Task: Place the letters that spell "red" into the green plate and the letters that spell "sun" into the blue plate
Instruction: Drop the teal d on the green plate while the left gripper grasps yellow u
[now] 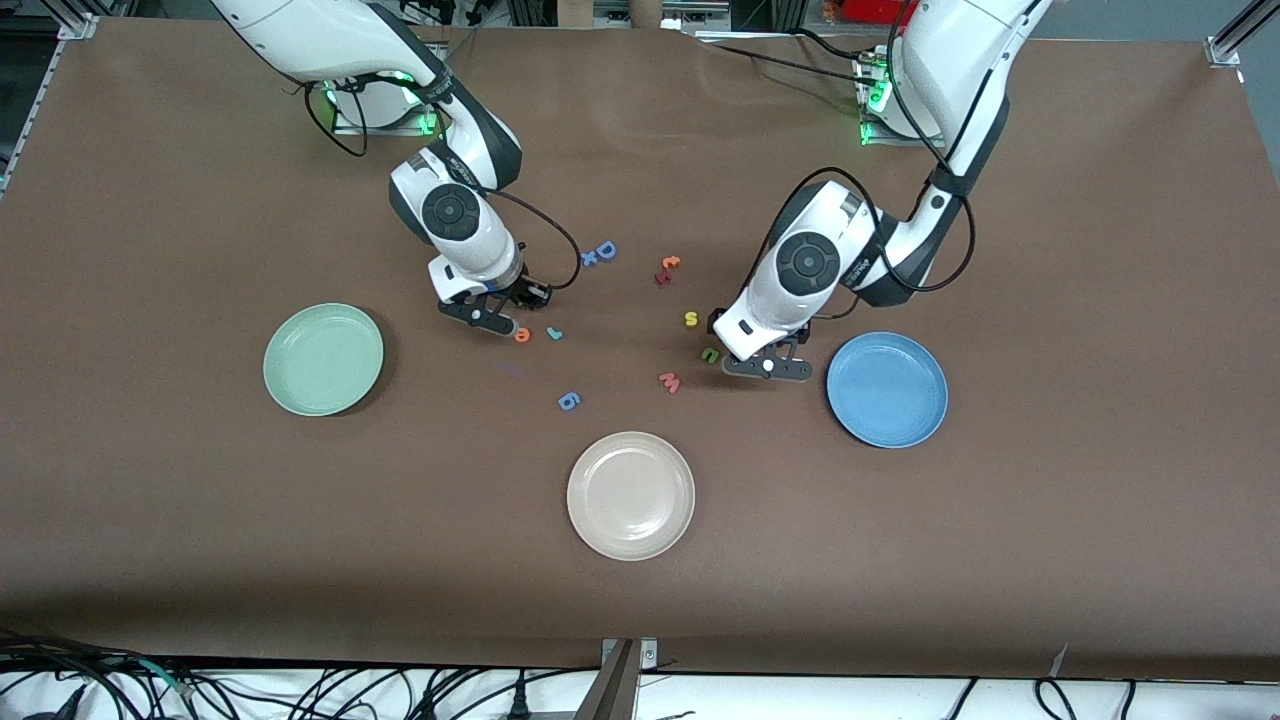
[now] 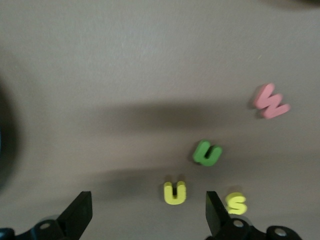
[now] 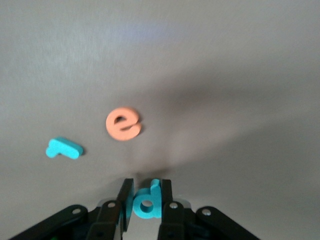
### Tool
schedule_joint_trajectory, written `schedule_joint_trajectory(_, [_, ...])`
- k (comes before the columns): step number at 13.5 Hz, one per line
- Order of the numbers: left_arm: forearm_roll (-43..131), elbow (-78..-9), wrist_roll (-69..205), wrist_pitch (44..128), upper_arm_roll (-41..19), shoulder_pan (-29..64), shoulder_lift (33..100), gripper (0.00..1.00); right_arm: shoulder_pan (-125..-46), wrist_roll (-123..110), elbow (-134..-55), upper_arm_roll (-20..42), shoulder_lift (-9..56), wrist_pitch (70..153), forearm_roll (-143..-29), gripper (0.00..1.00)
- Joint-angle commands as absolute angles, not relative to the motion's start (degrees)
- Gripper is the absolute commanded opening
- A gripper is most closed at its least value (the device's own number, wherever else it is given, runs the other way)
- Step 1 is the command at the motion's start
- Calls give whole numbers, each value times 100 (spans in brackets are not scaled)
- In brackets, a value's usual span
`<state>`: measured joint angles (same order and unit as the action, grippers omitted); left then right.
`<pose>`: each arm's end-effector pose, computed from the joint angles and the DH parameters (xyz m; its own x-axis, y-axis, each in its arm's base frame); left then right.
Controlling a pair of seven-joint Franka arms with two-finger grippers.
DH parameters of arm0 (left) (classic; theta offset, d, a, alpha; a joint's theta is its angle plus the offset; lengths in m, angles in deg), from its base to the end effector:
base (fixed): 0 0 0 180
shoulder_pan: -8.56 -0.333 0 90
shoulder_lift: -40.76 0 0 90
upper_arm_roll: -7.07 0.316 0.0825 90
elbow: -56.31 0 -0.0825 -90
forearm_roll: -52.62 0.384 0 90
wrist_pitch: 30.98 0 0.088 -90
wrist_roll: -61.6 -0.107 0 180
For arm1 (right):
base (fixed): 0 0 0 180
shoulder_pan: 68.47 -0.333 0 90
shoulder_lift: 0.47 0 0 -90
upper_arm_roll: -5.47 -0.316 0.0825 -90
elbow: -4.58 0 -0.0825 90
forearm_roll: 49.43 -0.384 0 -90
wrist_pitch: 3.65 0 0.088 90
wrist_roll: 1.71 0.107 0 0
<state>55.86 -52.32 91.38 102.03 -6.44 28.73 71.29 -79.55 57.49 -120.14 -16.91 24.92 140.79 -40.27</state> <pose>0.5222 -0.3393 0.2192 0.9894 -0.0834 -0.1189 -0.0809 -0.9964 0.0256 0.4599 0.3103 0.1945 0.9367 -0.3371 -0.0947 -0.3381 -0.9411 0.0048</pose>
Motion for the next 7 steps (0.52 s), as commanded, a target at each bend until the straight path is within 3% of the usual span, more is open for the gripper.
schedule_joint_trajectory(1, [6078,-5391,9788,10366,-612,3132,7125,100,-7928,5525,-11585,-1633,2151,13103,-3976,13])
schedule_joint_trajectory(5, [6211,-5408,9983,10866,-612,3159,7423,99,-7919,4211,-10741,-905,2089,11618,-4063,13])
schedule_joint_trajectory(7, [6211,-5408,10036,11008,-612,3159,7512,95,-7919,3262,-10607,-361,2089,11430,-4090,13])
